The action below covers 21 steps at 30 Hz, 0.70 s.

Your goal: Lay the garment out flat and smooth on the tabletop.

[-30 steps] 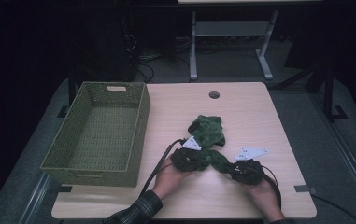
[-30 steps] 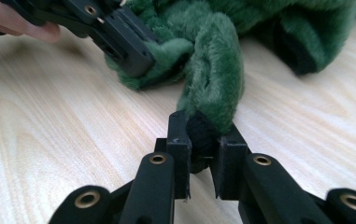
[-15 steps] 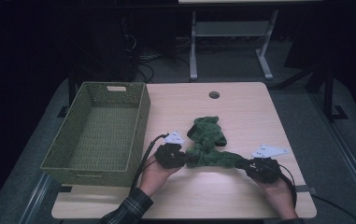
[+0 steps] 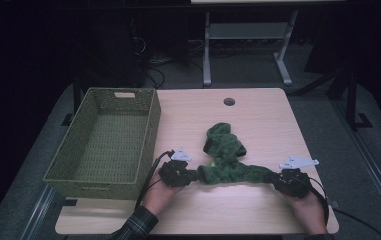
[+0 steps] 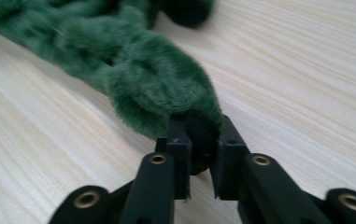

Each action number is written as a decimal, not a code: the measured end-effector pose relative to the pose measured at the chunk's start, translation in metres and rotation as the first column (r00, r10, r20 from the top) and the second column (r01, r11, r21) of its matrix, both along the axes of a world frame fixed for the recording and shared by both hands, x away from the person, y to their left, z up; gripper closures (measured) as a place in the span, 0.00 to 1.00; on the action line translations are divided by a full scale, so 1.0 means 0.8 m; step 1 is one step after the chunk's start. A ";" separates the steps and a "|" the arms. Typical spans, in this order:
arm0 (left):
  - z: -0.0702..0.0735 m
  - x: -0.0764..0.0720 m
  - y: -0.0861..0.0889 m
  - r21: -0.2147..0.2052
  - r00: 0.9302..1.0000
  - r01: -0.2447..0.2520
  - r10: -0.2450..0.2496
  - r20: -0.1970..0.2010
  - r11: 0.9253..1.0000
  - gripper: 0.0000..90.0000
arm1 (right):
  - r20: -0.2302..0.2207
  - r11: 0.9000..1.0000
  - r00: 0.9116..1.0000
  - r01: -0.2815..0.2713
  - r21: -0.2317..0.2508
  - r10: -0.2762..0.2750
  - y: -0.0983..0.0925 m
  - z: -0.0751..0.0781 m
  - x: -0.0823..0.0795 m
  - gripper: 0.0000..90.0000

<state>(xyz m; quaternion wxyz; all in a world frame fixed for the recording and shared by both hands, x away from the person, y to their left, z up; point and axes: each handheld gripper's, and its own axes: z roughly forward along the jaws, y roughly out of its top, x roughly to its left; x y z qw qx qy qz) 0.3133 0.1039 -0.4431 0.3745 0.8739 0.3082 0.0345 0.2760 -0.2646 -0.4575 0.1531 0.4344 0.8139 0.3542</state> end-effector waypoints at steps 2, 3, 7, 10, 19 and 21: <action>0.010 0.000 0.004 -0.046 1.000 -0.026 0.027 0.004 0.999 0.77 | 0.016 1.000 1.000 0.018 0.010 -0.018 -0.005 0.002 0.000 0.75; 0.010 0.000 0.004 -0.046 1.000 -0.026 0.027 0.004 0.999 0.76 | 0.016 1.000 1.000 0.018 0.010 -0.018 -0.005 0.002 0.000 0.75; 0.032 -0.006 0.003 -0.077 0.999 -0.016 0.019 0.044 0.997 0.75 | 0.077 0.997 0.995 0.065 0.035 -0.067 -0.013 0.014 -0.004 0.65; 0.043 -0.011 -0.002 -0.105 0.999 0.011 -0.006 0.047 0.994 0.83 | 0.112 0.997 0.992 0.058 0.052 -0.063 -0.015 0.027 -0.009 0.76; 0.027 -0.018 -0.039 -0.116 0.993 0.118 -0.120 -0.006 0.986 1.00 | 0.064 0.998 0.996 -0.058 0.015 0.057 0.012 0.017 0.004 1.00; 0.018 -0.018 -0.047 -0.087 0.993 0.119 -0.119 0.000 0.989 1.00 | 0.050 0.998 0.997 -0.064 -0.001 0.064 0.015 0.013 0.011 1.00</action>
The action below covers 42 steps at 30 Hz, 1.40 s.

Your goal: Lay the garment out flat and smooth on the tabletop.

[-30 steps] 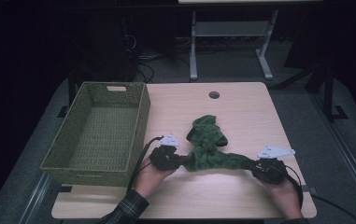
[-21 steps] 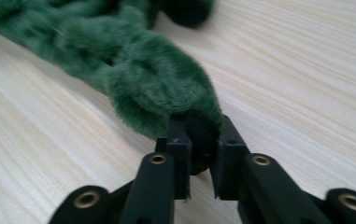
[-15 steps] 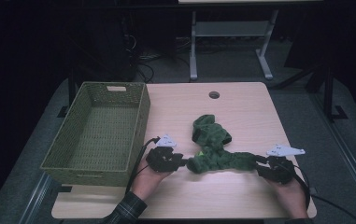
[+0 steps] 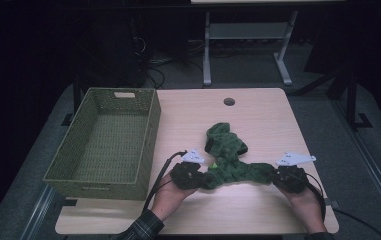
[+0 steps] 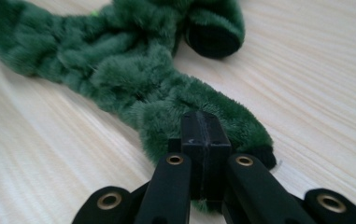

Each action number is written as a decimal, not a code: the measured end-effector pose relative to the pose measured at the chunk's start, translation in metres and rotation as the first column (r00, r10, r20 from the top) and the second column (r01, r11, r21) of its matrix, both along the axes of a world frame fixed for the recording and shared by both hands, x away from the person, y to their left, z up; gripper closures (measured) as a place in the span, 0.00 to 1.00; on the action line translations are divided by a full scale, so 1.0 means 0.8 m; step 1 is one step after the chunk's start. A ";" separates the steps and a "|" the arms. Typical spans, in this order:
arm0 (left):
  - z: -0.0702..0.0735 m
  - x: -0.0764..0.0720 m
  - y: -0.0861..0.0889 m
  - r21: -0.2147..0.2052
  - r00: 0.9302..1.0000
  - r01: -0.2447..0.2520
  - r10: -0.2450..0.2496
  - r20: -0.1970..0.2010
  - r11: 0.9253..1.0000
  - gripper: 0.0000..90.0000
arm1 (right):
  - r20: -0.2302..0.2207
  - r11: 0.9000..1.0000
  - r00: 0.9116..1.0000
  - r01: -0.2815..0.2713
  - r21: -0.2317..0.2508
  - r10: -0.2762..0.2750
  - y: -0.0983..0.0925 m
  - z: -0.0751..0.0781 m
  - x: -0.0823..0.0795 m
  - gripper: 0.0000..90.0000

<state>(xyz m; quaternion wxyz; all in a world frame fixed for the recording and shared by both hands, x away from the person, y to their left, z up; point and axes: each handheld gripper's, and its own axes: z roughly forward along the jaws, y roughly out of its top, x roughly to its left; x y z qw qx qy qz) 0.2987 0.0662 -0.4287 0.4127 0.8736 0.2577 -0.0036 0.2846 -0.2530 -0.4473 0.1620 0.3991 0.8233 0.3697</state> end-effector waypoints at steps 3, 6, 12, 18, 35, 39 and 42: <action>-0.011 0.004 -0.006 0.050 1.000 -0.008 0.008 0.013 0.999 1.00 | -0.016 1.000 1.000 0.002 -0.021 -0.002 0.003 -0.005 0.006 1.00; -0.032 0.017 -0.005 0.150 1.000 -0.025 0.023 0.016 0.988 1.00 | -0.057 0.996 0.998 0.016 -0.086 -0.021 0.002 -0.021 0.016 1.00; -0.039 0.026 0.003 0.194 0.998 -0.055 0.050 0.031 0.980 1.00 | -0.080 0.997 0.997 0.012 -0.078 -0.018 0.001 -0.023 0.017 1.00; -0.036 0.025 0.008 0.231 0.998 -0.037 0.026 0.050 0.972 1.00 | -0.097 0.996 0.995 0.002 -0.087 -0.010 -0.002 -0.022 0.010 1.00; -0.032 0.004 0.047 0.168 0.996 0.044 -0.031 -0.082 0.985 0.96 | -0.138 0.991 0.984 -0.121 -0.059 0.112 0.012 -0.019 -0.056 1.00; -0.015 0.007 0.045 0.131 0.999 0.025 -0.018 -0.051 0.991 0.82 | -0.099 0.992 0.988 -0.119 -0.032 0.115 0.014 -0.011 -0.053 0.92; -0.002 0.015 0.045 0.107 1.000 0.011 -0.009 -0.024 0.994 0.74 | -0.065 0.995 0.993 -0.102 -0.011 0.101 0.016 -0.003 -0.045 0.87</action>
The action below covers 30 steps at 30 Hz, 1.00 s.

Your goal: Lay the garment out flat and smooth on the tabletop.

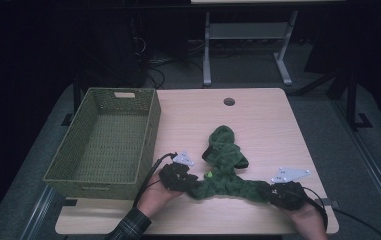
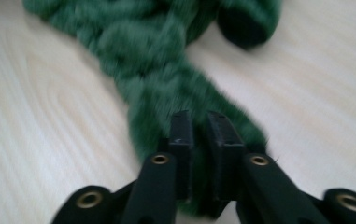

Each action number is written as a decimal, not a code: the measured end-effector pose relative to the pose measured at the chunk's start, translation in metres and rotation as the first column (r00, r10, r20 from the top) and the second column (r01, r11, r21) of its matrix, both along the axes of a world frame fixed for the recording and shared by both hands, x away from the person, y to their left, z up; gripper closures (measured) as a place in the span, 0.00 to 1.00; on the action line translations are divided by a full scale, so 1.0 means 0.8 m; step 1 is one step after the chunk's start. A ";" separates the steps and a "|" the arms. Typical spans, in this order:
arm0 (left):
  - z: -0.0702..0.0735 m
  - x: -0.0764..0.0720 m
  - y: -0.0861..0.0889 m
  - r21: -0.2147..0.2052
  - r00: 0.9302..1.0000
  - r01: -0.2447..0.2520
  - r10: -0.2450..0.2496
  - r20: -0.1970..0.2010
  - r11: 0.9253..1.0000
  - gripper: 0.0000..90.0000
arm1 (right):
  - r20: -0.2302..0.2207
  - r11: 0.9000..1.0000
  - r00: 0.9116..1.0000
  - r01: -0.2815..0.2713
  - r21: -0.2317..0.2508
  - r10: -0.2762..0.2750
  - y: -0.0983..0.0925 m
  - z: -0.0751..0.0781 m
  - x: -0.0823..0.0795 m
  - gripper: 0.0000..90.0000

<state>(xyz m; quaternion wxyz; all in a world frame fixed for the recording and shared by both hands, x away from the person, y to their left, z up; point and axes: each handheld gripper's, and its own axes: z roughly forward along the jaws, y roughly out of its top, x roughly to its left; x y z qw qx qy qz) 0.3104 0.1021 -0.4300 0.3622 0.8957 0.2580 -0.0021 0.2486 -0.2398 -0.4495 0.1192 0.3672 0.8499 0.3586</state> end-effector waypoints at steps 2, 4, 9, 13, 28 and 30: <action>0.004 0.005 -0.002 -0.013 1.000 -0.009 0.010 0.009 1.000 0.69 | 0.013 1.000 1.000 0.005 0.018 -0.005 0.001 0.005 0.009 0.83; 0.011 0.014 -0.005 -0.020 1.000 -0.020 0.021 0.023 1.000 0.65 | 0.033 1.000 0.999 0.012 0.025 -0.013 0.002 0.010 0.020 0.81; 0.029 0.039 -0.020 -0.047 0.996 -0.028 0.032 0.088 0.999 0.58 | 0.058 0.999 0.997 0.043 0.026 -0.045 0.006 0.014 0.046 0.71; 0.035 0.054 -0.027 -0.060 0.994 -0.034 0.040 0.099 0.998 0.56 | 0.046 0.998 0.998 0.048 0.037 -0.049 0.007 0.012 0.064 0.68; 0.008 0.102 -0.046 -0.071 0.998 -0.036 0.041 0.057 0.997 0.44 | 0.014 0.997 0.998 0.066 0.034 -0.067 0.009 0.000 0.070 0.54; -0.002 0.103 -0.049 -0.055 0.999 -0.027 0.029 0.033 0.998 0.44 | 0.005 0.998 0.998 0.064 0.023 -0.065 0.011 -0.003 0.070 0.52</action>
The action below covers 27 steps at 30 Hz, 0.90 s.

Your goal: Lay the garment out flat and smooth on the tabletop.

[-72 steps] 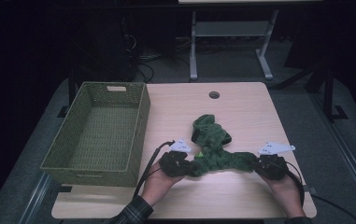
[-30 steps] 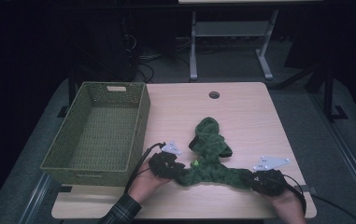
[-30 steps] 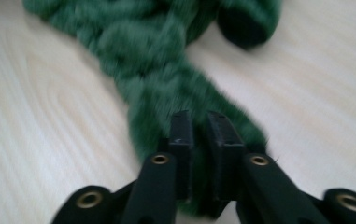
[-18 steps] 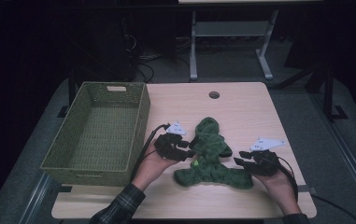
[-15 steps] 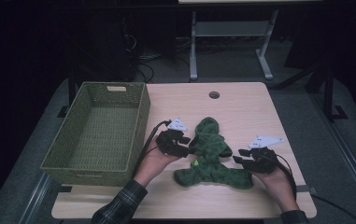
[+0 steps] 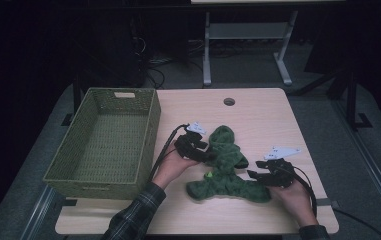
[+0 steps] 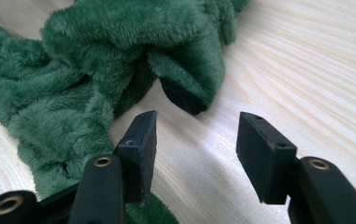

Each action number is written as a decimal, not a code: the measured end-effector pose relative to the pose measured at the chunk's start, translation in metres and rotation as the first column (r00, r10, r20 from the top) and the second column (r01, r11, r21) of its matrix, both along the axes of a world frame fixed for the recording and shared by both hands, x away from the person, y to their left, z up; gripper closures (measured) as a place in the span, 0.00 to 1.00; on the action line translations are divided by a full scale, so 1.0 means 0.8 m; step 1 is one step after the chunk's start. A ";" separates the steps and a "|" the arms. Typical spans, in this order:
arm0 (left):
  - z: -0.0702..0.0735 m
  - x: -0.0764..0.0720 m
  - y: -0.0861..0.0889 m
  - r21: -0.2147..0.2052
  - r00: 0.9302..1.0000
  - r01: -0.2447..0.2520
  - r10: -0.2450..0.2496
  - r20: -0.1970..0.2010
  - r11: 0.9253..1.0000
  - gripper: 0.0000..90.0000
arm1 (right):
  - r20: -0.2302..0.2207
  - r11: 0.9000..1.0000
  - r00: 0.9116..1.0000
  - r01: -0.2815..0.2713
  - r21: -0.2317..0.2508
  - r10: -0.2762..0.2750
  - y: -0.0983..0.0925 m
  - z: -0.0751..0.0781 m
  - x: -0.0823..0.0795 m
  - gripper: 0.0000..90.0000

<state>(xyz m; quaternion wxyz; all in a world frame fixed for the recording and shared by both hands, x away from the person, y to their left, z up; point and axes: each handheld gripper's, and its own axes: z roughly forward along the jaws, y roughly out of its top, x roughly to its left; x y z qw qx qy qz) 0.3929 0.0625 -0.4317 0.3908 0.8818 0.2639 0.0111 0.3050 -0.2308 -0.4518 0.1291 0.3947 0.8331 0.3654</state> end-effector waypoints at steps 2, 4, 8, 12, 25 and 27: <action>-0.005 0.001 -0.001 0.012 1.000 0.005 -0.005 -0.013 1.000 0.44 | 0.000 1.000 1.000 -0.001 0.000 0.001 0.001 -0.001 0.001 0.51; -0.009 0.001 0.000 0.016 1.000 0.007 -0.007 -0.029 1.000 0.46 | -0.002 1.000 1.000 0.002 0.001 -0.002 0.001 -0.001 0.001 0.50; -0.013 0.001 0.000 0.022 0.999 0.026 -0.024 -0.048 0.999 0.54 | -0.002 1.000 1.000 0.007 0.005 -0.007 0.002 -0.002 0.001 0.49; -0.017 -0.001 -0.003 0.042 0.996 0.058 -0.055 -0.067 0.997 0.75 | -0.004 1.000 1.000 0.008 0.000 -0.008 0.002 -0.004 0.004 0.49; 0.009 -0.009 0.009 0.010 0.999 0.041 -0.041 -0.026 0.999 0.89 | -0.007 1.000 1.000 0.021 0.023 -0.021 0.003 -0.006 0.012 0.48; 0.013 -0.010 0.010 0.001 0.999 0.035 -0.035 -0.022 0.999 0.89 | -0.013 0.999 1.000 0.023 0.043 -0.023 0.004 -0.006 0.015 0.49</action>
